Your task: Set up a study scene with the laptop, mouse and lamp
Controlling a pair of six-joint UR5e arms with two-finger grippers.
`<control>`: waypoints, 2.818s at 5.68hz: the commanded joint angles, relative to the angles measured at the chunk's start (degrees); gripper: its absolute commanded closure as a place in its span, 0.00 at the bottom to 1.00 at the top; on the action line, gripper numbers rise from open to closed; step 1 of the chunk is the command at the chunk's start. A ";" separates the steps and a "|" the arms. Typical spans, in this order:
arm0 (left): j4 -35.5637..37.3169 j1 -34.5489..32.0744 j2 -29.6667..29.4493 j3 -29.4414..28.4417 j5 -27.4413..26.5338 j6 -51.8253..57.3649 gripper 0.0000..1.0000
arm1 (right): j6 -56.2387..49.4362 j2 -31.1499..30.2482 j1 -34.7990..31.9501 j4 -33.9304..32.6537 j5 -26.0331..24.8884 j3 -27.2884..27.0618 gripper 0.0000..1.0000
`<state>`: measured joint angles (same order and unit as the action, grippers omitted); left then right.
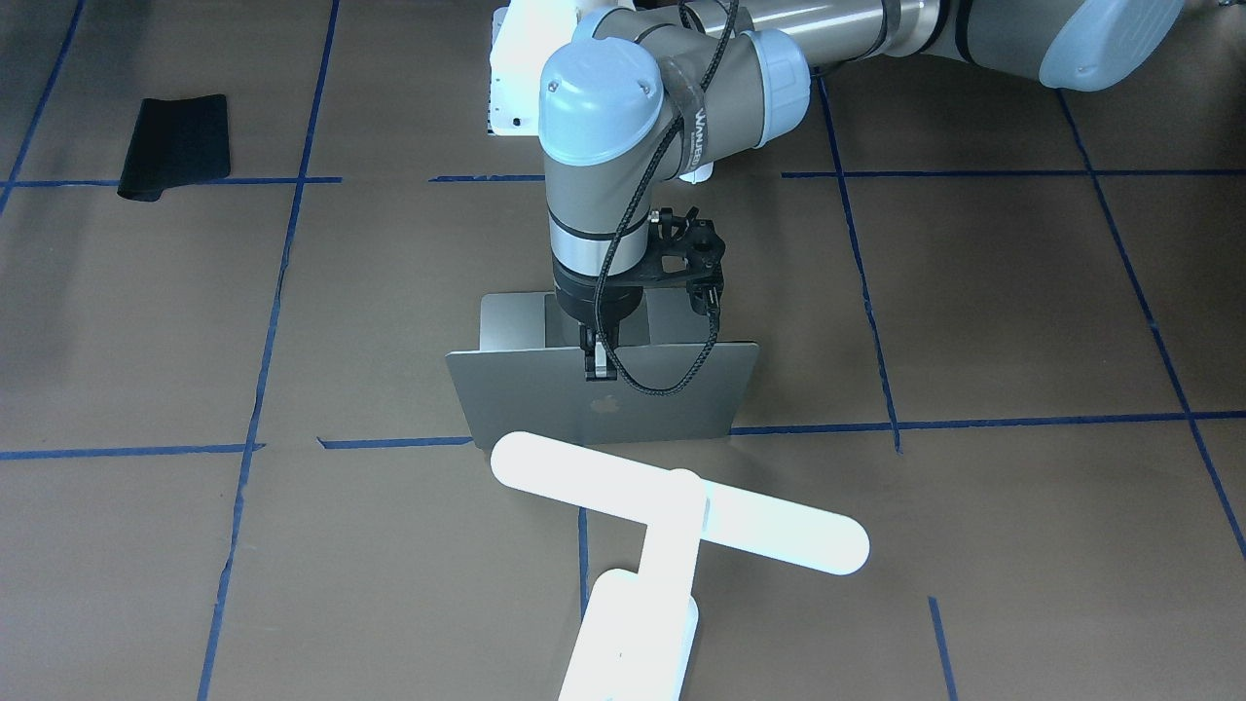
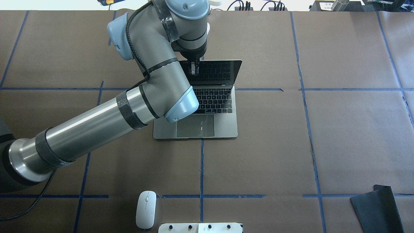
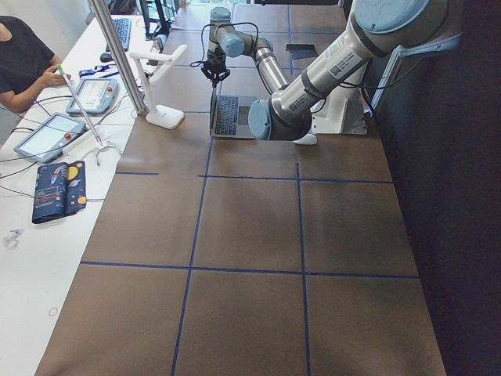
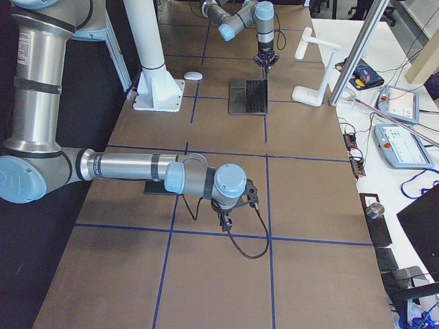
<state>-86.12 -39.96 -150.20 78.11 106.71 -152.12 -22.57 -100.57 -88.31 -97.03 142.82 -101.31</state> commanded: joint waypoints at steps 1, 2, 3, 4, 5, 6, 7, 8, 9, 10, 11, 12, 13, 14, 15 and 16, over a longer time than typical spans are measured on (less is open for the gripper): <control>-3.16 -0.99 -0.09 -1.73 -2.20 1.47 0.42 | 0.07 0.37 -0.02 0.00 0.00 -0.02 0.00; -4.14 -1.17 -0.01 -1.47 -2.21 4.96 0.08 | 0.07 0.37 -0.02 0.00 0.00 -0.20 0.00; -3.36 -1.43 0.08 0.88 -1.69 5.00 0.07 | 0.07 0.46 0.07 0.00 0.78 -0.37 0.00; -3.01 -1.52 0.52 3.60 -1.51 4.73 0.07 | 0.15 0.46 0.07 0.00 5.32 0.06 0.00; -3.01 -1.44 2.17 5.72 -1.07 4.73 0.07 | 0.33 0.46 0.07 0.00 5.53 -0.20 0.00; -3.01 -1.35 6.98 12.18 0.33 4.73 0.07 | 5.73 0.55 0.24 0.17 5.62 -1.68 0.00; -3.01 -1.00 10.07 17.55 0.77 4.91 0.07 | 16.92 0.28 2.51 5.83 5.71 -2.65 0.00; -3.09 -0.82 11.23 19.86 2.08 4.99 0.07 | 32.34 -1.20 6.18 17.55 5.28 -2.57 0.00; -3.18 1.01 13.77 23.28 1.66 5.17 0.07 | 49.55 -5.56 11.96 34.80 3.01 -2.57 0.00; -3.53 3.29 16.23 27.49 1.31 7.17 0.04 | 66.69 -10.65 19.07 53.51 -2.32 -2.49 0.00; -3.36 4.27 18.17 30.58 1.31 10.59 0.00 | 75.82 -13.84 25.58 62.66 -7.94 -2.49 0.00; -3.10 8.45 20.88 33.65 1.31 18.63 0.00 | 81.22 -16.65 30.69 67.02 -13.13 -2.49 0.00; -3.09 11.54 24.13 37.34 -1.04 22.71 0.00 | 82.67 -18.33 34.39 68.97 -15.36 -2.40 0.00; -3.09 17.14 27.99 41.47 -5.33 28.14 0.00 | 82.68 -20.09 37.56 69.25 -15.55 -2.40 0.00; -3.01 22.07 28.73 41.68 -10.25 32.46 0.00 | 82.68 -20.46 41.51 70.13 -16.17 -1.79 0.00; -3.01 24.81 28.82 41.68 -12.64 33.11 0.00 | 82.95 -20.89 47.03 72.40 -20.17 -0.13 0.00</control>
<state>-89.14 -18.23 -121.83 119.49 96.84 -120.64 60.16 -120.98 -45.92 -26.36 125.46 -102.67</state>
